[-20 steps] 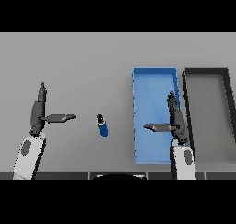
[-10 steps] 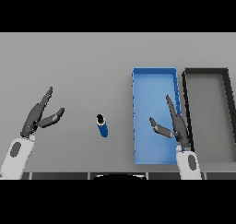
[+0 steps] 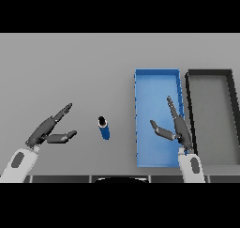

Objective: Pick up the blue pipe and place it into the blue bin.

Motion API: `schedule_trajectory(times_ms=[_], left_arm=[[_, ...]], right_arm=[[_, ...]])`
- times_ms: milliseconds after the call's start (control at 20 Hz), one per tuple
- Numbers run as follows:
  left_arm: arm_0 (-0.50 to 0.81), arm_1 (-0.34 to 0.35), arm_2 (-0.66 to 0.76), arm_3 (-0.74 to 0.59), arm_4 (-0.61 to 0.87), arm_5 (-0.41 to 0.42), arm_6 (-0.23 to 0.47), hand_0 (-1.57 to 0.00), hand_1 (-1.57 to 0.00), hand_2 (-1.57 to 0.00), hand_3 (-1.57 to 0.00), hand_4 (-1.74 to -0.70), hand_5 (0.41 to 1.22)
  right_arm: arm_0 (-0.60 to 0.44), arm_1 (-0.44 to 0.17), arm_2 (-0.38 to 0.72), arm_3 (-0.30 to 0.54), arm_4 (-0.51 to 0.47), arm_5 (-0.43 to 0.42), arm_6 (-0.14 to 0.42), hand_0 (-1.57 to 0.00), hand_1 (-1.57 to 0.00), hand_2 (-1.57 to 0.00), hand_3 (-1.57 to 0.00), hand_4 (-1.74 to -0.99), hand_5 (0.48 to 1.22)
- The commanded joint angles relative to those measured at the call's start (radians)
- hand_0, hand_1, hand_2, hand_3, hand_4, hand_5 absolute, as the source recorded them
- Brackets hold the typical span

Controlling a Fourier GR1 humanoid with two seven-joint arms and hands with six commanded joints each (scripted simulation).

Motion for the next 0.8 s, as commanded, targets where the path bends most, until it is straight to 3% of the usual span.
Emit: schedule_trajectory(times_ms=[0,100,200,550,750], left_arm=[[0.014,0.01,-0.018,-0.025,-0.014,-0.005,0.016,0.0,0.0,0.0,0.0,-1.0,0.53],[-0.01,-0.005,-0.068,-0.063,-0.026,-0.015,0.104,0.0,0.0,0.0,0.0,-1.03,0.496],[-0.004,-0.012,-0.107,-0.08,-0.046,-0.033,0.129,0.0,0.0,0.0,0.0,-1.06,0.474],[-0.058,-0.141,-0.203,-0.035,-0.137,-0.021,0.111,0.0,0.0,0.0,0.0,-1.15,0.484],[-0.093,-0.239,-0.231,0.052,-0.178,0.009,0.081,0.0,0.0,0.0,0.0,-1.13,0.488]], right_arm=[[0.011,-0.002,0.0,-0.009,-0.002,0.001,-0.018,0.0,0.0,0.0,0.0,-1.214,0.581],[-0.004,0.001,-0.007,-0.006,-0.011,0.0,-0.002,0.0,0.0,0.0,0.0,-1.229,0.576],[-0.005,-0.005,-0.011,-0.013,-0.012,0.0,0.006,0.0,0.0,0.0,0.0,-1.223,0.572],[0.025,0.001,0.001,-0.019,-0.007,0.007,-0.011,0.0,0.0,0.0,0.0,-1.21,0.564],[0.015,0.003,-0.011,-0.011,-0.02,0.004,-0.004,0.0,0.0,0.0,0.0,-1.206,0.554]])
